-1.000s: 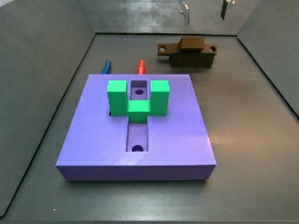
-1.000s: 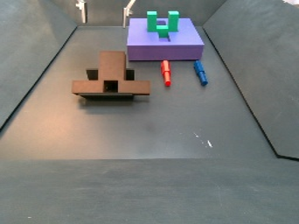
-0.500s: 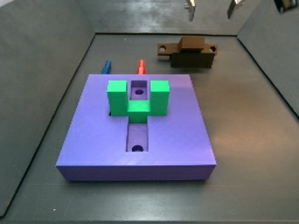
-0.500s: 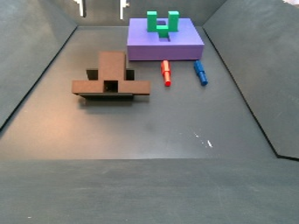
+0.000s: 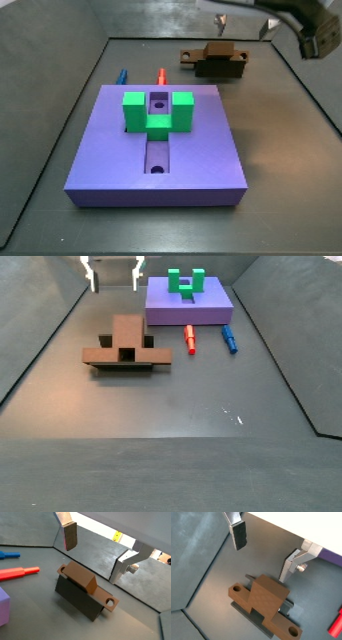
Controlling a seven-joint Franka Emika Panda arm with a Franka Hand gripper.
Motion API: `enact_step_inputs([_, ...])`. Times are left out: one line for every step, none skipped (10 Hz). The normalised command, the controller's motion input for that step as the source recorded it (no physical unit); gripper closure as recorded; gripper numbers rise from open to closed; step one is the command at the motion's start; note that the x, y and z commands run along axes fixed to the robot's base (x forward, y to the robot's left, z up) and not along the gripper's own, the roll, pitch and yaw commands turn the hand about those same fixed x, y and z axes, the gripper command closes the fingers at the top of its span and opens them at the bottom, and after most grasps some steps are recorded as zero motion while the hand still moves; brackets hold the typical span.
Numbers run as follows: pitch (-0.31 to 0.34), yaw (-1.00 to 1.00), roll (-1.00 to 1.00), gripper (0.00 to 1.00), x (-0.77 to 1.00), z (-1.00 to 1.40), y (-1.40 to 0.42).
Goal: Pick up the brown object. Move up. Place the brown object on the fixture. Regrasp the brown object. Move to above the board. Insert the brown object.
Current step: Regrasp the brown object.
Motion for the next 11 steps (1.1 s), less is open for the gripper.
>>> enact_step_inputs([0.109,0.02,0.60,0.00,-0.15,-0.04,0.21])
enact_step_inputs([0.166,0.08,0.75,0.00,-0.13,-0.01,0.20])
enact_step_inputs([0.091,0.18,0.88,0.00,-0.02,-0.21,0.09])
enact_step_inputs([0.000,0.27,0.76,0.00,0.00,-0.37,0.07])
enact_step_inputs([-0.109,0.32,0.32,0.00,0.00,-0.30,0.11])
enact_step_inputs([-0.131,0.33,0.00,0.00,0.00,-0.01,0.15])
enact_step_inputs([-0.111,0.36,-0.02,0.00,0.00,0.00,0.13])
enact_step_inputs([-0.094,0.36,-0.01,0.00,0.02,0.00,0.08])
enact_step_inputs([-0.083,0.33,0.00,0.00,0.00,-0.05,0.00])
enact_step_inputs([-0.086,0.25,0.00,0.00,0.00,-0.07,0.00])
enact_step_inputs([-0.080,0.21,0.00,0.00,-0.04,-0.09,0.00])
